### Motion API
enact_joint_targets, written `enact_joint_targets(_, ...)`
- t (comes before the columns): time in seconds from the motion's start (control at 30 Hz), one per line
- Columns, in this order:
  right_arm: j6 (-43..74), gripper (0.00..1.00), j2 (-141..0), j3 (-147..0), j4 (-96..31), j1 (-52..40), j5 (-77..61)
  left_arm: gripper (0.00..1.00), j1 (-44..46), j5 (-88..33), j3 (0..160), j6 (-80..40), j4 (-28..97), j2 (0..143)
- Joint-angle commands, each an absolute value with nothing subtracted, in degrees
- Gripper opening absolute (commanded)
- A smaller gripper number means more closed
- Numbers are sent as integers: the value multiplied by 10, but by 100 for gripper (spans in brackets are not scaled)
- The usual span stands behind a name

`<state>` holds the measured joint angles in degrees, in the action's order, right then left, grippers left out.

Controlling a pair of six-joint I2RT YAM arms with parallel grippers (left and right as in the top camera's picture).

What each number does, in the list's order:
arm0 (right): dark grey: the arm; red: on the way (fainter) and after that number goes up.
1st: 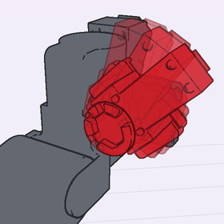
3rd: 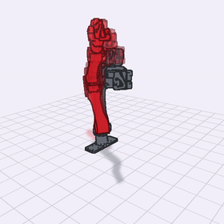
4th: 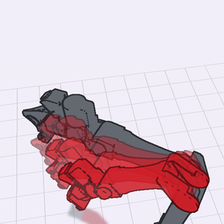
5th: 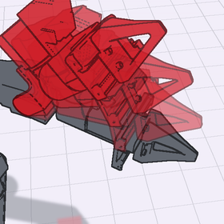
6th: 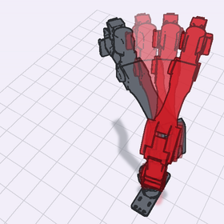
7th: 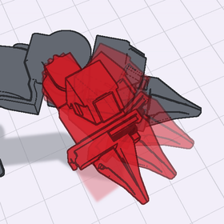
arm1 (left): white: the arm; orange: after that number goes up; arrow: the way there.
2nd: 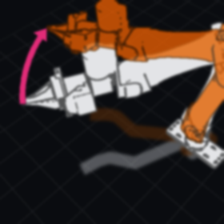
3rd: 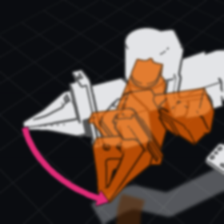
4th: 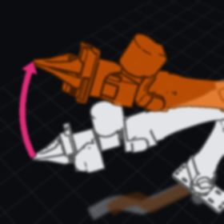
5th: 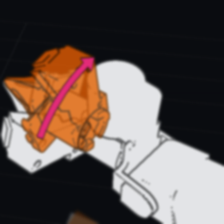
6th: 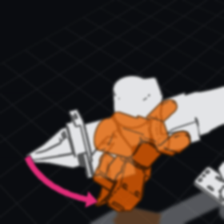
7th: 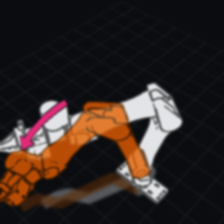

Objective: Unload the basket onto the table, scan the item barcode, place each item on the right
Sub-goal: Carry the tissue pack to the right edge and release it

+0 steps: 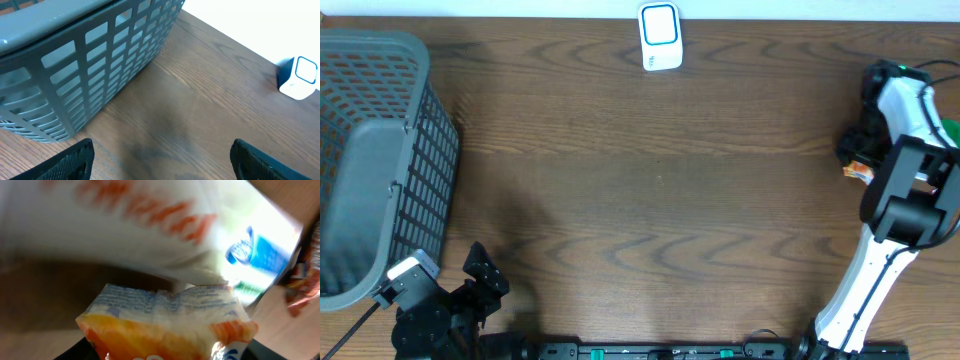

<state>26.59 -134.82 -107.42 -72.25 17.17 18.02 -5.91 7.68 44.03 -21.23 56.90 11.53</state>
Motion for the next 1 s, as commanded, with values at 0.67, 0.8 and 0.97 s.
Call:
enact_joint_targets(0.67, 169, 99, -1277, -1397, -931, 179, -175, 87, -62, 82, 440, -217, 570, 115)
enact_joint_targets(0.8, 140, 99, -1182, -1401, -905, 151, -216, 87, -62, 82, 440, -217, 570, 115)
enact_joint_targets(0.97, 125, 99, -1041, -1401, -897, 95, -140, 87, -62, 82, 440, -217, 570, 115)
